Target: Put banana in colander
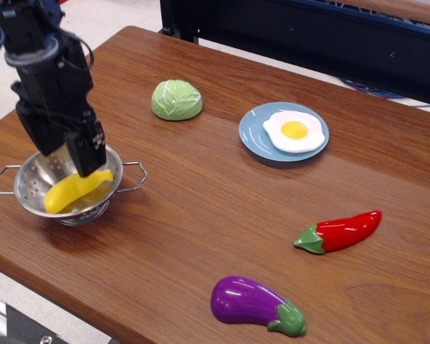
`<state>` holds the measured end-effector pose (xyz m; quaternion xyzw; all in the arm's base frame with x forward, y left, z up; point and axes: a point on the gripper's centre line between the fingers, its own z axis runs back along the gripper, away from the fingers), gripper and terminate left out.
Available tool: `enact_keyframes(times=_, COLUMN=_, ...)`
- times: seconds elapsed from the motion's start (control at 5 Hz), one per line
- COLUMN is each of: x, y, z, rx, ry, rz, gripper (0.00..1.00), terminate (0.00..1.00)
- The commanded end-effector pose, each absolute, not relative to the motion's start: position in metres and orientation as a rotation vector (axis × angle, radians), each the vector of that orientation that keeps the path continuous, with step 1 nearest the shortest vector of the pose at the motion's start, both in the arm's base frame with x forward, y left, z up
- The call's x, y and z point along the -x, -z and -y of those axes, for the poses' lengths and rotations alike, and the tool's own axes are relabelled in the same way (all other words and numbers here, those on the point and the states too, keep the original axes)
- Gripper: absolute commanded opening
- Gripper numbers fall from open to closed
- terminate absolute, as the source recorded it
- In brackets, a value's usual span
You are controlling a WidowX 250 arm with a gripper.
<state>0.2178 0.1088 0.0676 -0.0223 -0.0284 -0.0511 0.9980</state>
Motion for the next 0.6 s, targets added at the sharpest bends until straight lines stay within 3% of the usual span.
enact_keyframes(times=0.0, x=-0.2304, y=-0.0928, z=-0.1041, rx=0.040, ry=0.055, rz=0.101, gripper=1.00, terminate=0.00)
enact_keyframes(times=0.2, x=-0.2304, y=-0.0928, z=-0.1041, rx=0.040, ry=0.055, rz=0.101, gripper=1.00, terminate=0.00)
enact_keyframes(times=0.4, x=-0.2304, y=-0.0928, z=-0.1041, rx=0.040, ry=0.055, rz=0.101, gripper=1.00, terminate=1.00)
